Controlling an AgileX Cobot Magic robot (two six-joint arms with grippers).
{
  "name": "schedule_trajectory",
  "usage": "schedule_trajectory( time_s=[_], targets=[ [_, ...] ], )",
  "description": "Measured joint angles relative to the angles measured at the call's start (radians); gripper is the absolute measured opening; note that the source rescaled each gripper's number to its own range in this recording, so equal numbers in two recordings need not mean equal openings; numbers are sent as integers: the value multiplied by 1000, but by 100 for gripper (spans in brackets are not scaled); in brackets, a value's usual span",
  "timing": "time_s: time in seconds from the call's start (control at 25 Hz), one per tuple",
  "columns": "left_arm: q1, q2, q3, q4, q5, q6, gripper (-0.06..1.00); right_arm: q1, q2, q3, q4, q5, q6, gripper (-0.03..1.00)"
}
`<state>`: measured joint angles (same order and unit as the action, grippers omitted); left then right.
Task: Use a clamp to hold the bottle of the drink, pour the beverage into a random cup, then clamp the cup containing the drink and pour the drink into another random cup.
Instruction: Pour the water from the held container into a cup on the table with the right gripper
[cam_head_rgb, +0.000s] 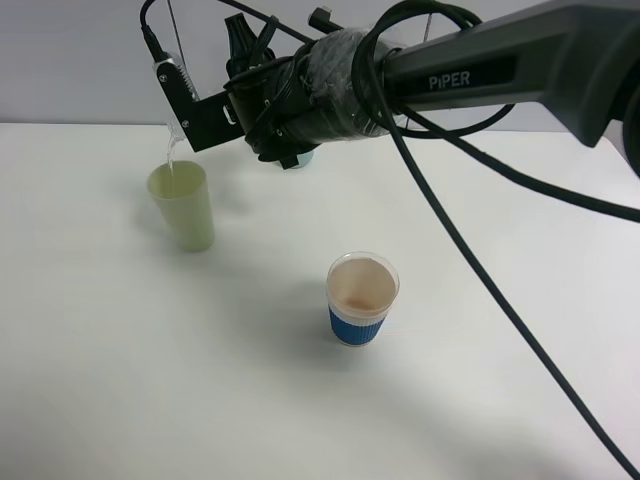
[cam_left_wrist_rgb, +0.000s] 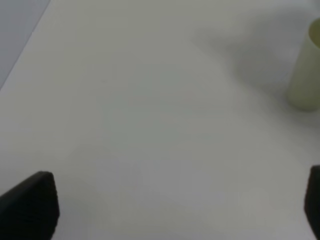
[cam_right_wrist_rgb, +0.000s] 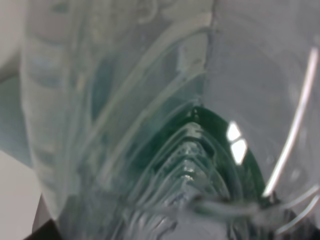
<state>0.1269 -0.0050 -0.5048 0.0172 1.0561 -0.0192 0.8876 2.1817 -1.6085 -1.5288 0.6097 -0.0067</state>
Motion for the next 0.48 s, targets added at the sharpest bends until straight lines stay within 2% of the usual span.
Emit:
schedule_trajectory(
  time_s=[0.2,0.48],
  targets=[
    [0,0,0,0,0,0,100,0,0,0,-6,45,23,0],
    [0,0,0,0,0,0,100,0,0,0,-18,62,25,0]
  ],
)
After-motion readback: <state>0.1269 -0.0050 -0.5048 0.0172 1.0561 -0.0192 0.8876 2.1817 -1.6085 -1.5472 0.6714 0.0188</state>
